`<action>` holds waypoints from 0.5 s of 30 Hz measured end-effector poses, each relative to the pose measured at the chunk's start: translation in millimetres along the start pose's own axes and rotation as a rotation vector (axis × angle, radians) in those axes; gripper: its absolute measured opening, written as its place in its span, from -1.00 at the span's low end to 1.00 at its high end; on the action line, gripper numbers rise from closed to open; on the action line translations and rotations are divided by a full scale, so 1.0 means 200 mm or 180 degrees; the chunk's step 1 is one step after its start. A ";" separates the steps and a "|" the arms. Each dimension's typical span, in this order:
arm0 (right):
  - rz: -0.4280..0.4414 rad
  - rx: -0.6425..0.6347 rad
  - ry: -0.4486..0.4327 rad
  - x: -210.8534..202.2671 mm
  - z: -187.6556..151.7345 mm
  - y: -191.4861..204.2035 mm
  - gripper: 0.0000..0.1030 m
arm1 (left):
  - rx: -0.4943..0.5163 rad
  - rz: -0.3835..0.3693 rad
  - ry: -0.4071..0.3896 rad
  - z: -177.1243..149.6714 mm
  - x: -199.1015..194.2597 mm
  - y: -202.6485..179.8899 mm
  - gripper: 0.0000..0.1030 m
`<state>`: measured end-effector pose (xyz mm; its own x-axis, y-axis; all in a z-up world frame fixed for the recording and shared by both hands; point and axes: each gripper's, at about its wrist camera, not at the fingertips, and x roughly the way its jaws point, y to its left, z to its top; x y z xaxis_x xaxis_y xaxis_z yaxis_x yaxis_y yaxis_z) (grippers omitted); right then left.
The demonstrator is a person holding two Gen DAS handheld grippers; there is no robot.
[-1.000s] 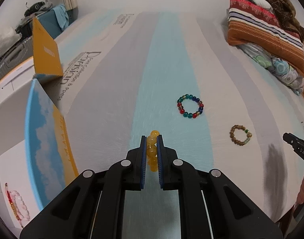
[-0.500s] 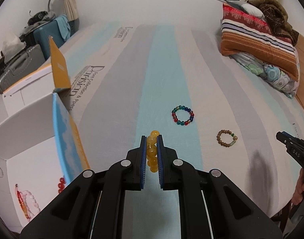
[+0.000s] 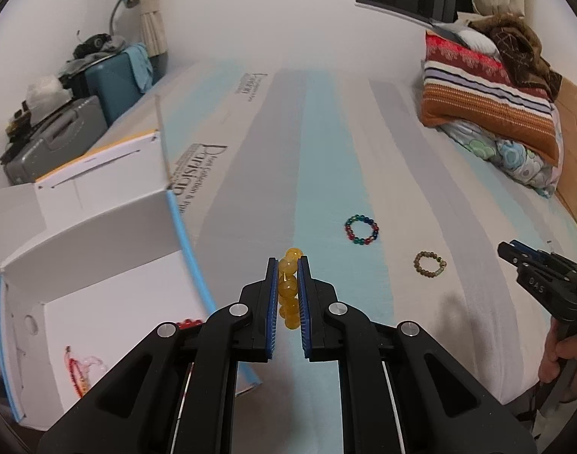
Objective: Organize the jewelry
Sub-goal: 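Carry the amber bracelet with the left tool while the right tool carries the pearls to the box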
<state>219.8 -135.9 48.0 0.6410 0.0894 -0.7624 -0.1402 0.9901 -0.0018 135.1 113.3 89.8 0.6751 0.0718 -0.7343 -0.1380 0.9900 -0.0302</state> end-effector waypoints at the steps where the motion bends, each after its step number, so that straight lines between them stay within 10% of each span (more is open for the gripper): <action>1: 0.0019 -0.0022 -0.0008 -0.01 0.01 0.03 -0.57 | -0.0011 0.0019 -0.0005 0.00 -0.01 0.02 -0.82; 15: 0.0399 -0.0441 -0.0136 -0.09 0.05 0.67 -0.57 | -0.0371 0.0376 -0.0014 -0.13 -0.17 0.52 -0.82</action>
<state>196.6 -4.0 67.4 0.6429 0.2186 -0.7341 -0.3216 0.9469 0.0002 78.7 210.4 95.0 0.6524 0.1875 -0.7343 -0.2995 0.9538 -0.0226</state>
